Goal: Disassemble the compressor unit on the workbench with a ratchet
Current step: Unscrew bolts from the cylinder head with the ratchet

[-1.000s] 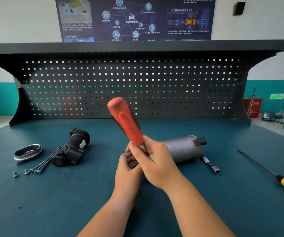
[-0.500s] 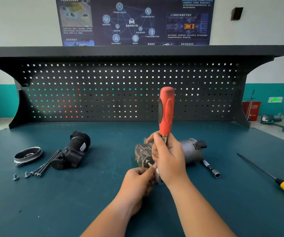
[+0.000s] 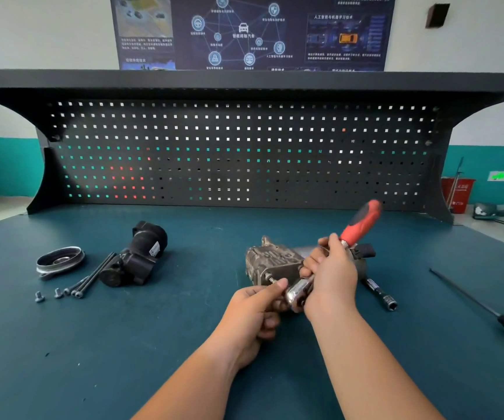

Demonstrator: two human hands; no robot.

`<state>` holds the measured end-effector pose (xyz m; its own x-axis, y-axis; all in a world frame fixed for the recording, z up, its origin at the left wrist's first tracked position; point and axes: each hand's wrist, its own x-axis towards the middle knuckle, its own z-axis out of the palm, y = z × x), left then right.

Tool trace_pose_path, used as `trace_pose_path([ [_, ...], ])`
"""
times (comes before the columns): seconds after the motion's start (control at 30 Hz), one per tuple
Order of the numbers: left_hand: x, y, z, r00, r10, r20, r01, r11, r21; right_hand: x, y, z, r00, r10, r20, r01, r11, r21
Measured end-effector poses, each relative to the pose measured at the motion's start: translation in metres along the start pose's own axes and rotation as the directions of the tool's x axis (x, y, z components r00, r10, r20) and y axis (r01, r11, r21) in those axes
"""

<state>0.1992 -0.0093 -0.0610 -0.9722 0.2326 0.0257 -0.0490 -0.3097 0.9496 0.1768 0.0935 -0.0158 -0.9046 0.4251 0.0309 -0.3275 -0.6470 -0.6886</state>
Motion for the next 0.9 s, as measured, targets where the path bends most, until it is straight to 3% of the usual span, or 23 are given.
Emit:
trace_pose_path([
  [0.1,0.002,-0.001,-0.003,0.998,-0.033,-0.057,0.035,0.999,0.032,-0.009,-0.001,0.005,0.968,-0.189,0.167,0.216,0.963,-0.162],
  [0.2,0.002,-0.002,-0.003,0.999,-0.027,-0.038,0.031,0.995,0.097,-0.02,0.003,0.007,0.85,-0.304,0.432,0.446,0.85,-0.28],
  [0.27,0.003,-0.003,-0.005,0.999,-0.024,-0.041,0.03,0.988,0.149,-0.028,0.004,0.005,0.661,-0.321,0.678,0.68,0.639,-0.36],
  [0.33,0.003,-0.004,-0.005,0.998,0.014,-0.057,-0.003,0.98,0.197,-0.034,0.007,0.003,0.457,-0.233,0.858,0.861,0.357,-0.361],
  [0.37,0.002,-0.003,-0.005,0.998,0.038,-0.055,-0.026,0.979,0.201,-0.035,0.009,0.002,0.395,-0.2,0.897,0.905,0.255,-0.342],
  [0.4,0.0,-0.002,-0.004,0.997,0.048,-0.062,-0.035,0.981,0.19,-0.035,0.01,0.002,0.374,-0.201,0.906,0.918,0.223,-0.329],
  [0.43,0.0,-0.002,-0.005,0.998,0.044,-0.055,-0.034,0.984,0.174,-0.036,0.01,0.003,0.389,-0.224,0.894,0.907,0.263,-0.329],
  [0.47,0.0,-0.002,-0.006,0.998,0.039,-0.041,-0.032,0.988,0.153,-0.037,0.01,0.004,0.454,-0.265,0.851,0.859,0.382,-0.339],
  [0.57,0.0,-0.003,-0.006,0.999,0.025,0.048,-0.029,0.995,0.099,-0.028,0.006,0.006,0.793,-0.292,0.534,0.491,0.825,-0.279],
  [0.63,0.002,-0.003,-0.004,0.997,0.025,0.07,-0.029,0.998,0.053,-0.016,0.0,0.004,0.939,-0.21,0.271,0.264,0.948,-0.18],
  [0.7,0.003,-0.002,-0.003,0.997,0.013,0.07,-0.011,1.0,-0.017,-0.007,-0.002,-0.001,0.999,-0.03,0.035,0.029,0.999,0.03],
  [0.73,0.003,-0.001,-0.002,0.998,0.007,0.063,-0.005,0.999,-0.039,-0.004,0.0,-0.003,0.995,0.084,-0.045,-0.077,0.986,0.151],
  [0.8,0.003,-0.001,-0.002,0.999,-0.009,0.046,0.012,0.998,-0.064,-0.002,0.003,-0.006,0.974,0.198,-0.105,-0.162,0.946,0.281],
  [0.9,0.004,0.0,-0.002,0.999,-0.052,-0.011,0.052,0.998,-0.037,-0.004,0.003,-0.002,1.0,0.005,-0.031,-0.002,0.997,0.079],
])
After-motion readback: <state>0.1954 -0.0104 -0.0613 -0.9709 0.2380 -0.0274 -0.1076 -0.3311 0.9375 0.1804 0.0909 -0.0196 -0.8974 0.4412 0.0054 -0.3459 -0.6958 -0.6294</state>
